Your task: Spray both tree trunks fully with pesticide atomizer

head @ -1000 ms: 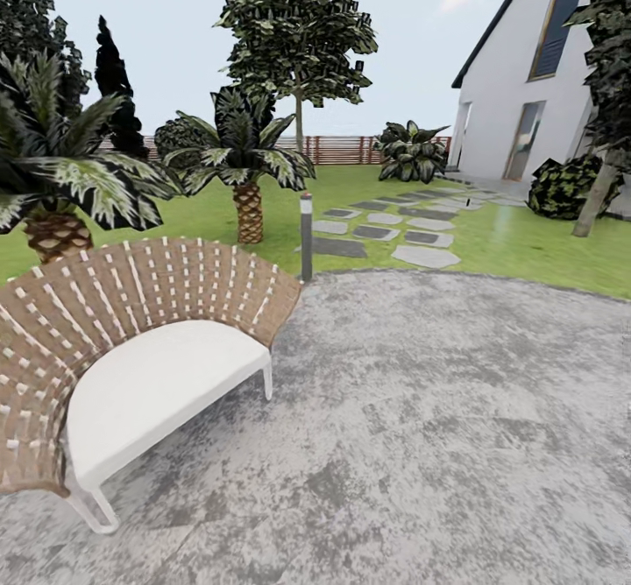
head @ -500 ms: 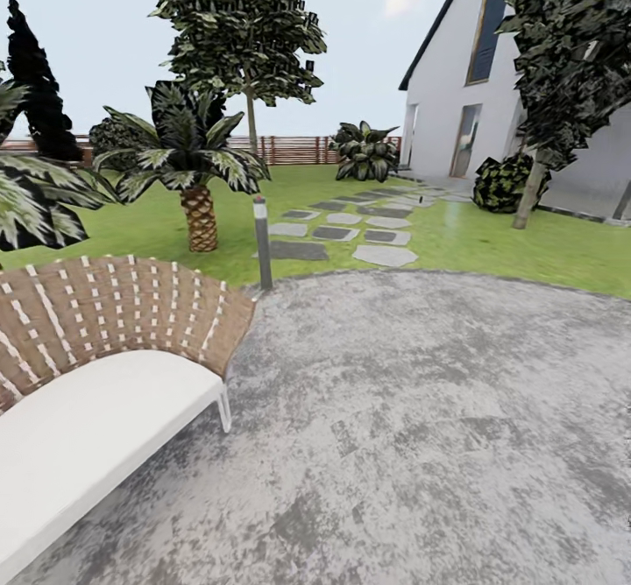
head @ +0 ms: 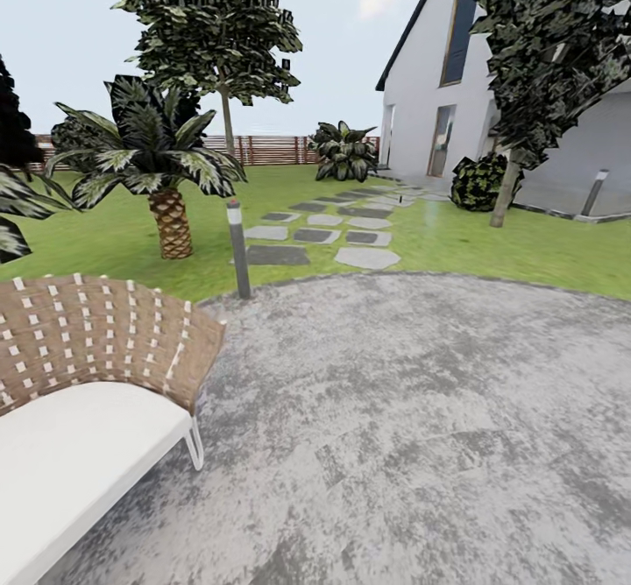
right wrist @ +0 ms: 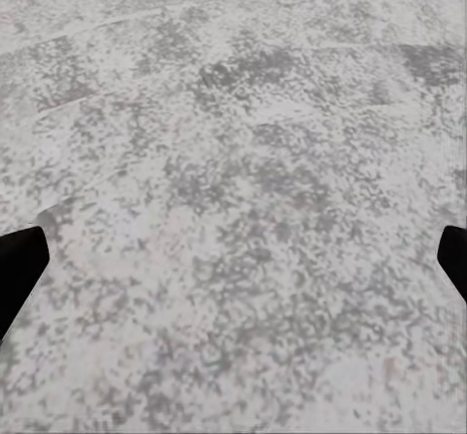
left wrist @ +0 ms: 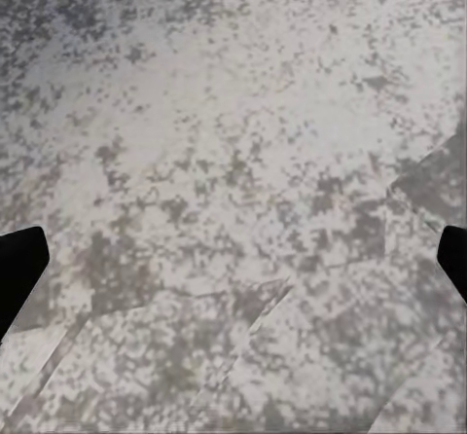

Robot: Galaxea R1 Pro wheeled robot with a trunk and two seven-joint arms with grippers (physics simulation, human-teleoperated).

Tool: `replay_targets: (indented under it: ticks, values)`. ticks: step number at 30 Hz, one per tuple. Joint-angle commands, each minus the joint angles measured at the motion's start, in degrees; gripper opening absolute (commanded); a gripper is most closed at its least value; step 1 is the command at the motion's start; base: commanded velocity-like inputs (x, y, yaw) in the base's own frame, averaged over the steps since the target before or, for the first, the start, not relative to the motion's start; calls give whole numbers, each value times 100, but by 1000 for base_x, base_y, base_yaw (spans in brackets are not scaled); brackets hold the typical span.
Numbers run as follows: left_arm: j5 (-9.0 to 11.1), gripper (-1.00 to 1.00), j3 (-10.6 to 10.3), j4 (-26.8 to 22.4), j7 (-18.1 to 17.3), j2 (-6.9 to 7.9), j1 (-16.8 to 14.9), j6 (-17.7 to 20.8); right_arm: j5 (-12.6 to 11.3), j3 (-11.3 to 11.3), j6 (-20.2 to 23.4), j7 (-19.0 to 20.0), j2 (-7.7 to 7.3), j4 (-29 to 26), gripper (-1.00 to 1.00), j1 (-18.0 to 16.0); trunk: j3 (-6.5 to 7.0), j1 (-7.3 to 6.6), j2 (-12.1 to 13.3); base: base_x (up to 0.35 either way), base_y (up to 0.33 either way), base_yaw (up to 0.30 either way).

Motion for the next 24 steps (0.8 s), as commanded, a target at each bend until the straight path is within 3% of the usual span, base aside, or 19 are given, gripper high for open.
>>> replay_targets:
  ticks: [1, 19, 24]
  values:
    - [-2, 100, 0, 0, 0, 0, 0, 0, 2, 6, 0, 2, -1, 1, 100, 0, 0, 0, 0, 338, 0, -3]
    - [-4, 100, 0, 0, 0, 0, 0, 0, 5, -13, 0, -8, 0, 3, 100, 0, 0, 0, 0, 338, 0, -2]
    - [-4, 100, 0, 1, 0, 0, 0, 0, 5, -15, 0, -11, 0, 3, 100, 0, 12, 0, 0, 338, 0, -188]
